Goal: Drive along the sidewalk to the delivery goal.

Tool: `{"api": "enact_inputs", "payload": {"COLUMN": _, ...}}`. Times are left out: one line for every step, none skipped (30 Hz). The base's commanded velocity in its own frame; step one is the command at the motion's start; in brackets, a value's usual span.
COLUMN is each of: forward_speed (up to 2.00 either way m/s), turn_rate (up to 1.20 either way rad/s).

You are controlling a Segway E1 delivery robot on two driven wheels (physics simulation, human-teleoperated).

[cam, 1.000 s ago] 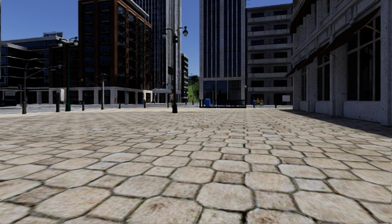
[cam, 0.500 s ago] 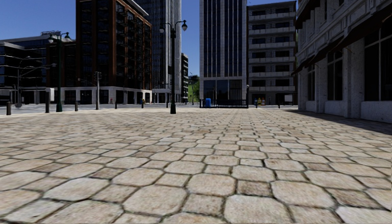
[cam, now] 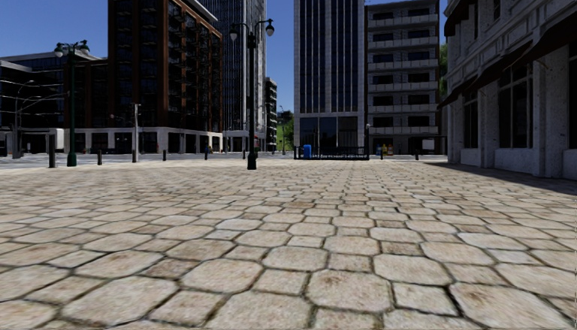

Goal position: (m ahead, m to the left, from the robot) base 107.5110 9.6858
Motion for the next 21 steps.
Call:
{"api": "enact_inputs", "payload": {"forward_speed": 2.00, "turn_rate": 0.00}}
{"api": "enact_inputs", "payload": {"forward_speed": 2.00, "turn_rate": 0.00}}
{"api": "enact_inputs", "payload": {"forward_speed": 2.00, "turn_rate": 0.00}}
{"api": "enact_inputs", "payload": {"forward_speed": 2.00, "turn_rate": 0.00}}
{"api": "enact_inputs", "payload": {"forward_speed": 2.00, "turn_rate": 0.00}}
{"api": "enact_inputs", "payload": {"forward_speed": 2.00, "turn_rate": 0.00}}
{"api": "enact_inputs", "payload": {"forward_speed": 2.00, "turn_rate": 0.00}}
{"api": "enact_inputs", "payload": {"forward_speed": 2.00, "turn_rate": 0.00}}
{"api": "enact_inputs", "payload": {"forward_speed": 2.00, "turn_rate": 0.00}}
{"api": "enact_inputs", "payload": {"forward_speed": 2.00, "turn_rate": 0.00}}
{"api": "enact_inputs", "payload": {"forward_speed": 2.00, "turn_rate": 0.00}}
{"api": "enact_inputs", "payload": {"forward_speed": 2.00, "turn_rate": 0.00}}
{"api": "enact_inputs", "payload": {"forward_speed": 2.00, "turn_rate": 0.00}}
{"api": "enact_inputs", "payload": {"forward_speed": 2.00, "turn_rate": 0.00}}
{"api": "enact_inputs", "payload": {"forward_speed": 2.00, "turn_rate": 0.00}}
{"api": "enact_inputs", "payload": {"forward_speed": 2.00, "turn_rate": 0.00}}
{"api": "enact_inputs", "payload": {"forward_speed": 2.00, "turn_rate": 0.00}}
{"api": "enact_inputs", "payload": {"forward_speed": 2.00, "turn_rate": 0.00}}
{"api": "enact_inputs", "payload": {"forward_speed": 2.00, "turn_rate": 0.00}}
{"api": "enact_inputs", "payload": {"forward_speed": 2.00, "turn_rate": 0.00}}
{"api": "enact_inputs", "payload": {"forward_speed": 2.00, "turn_rate": 0.00}}
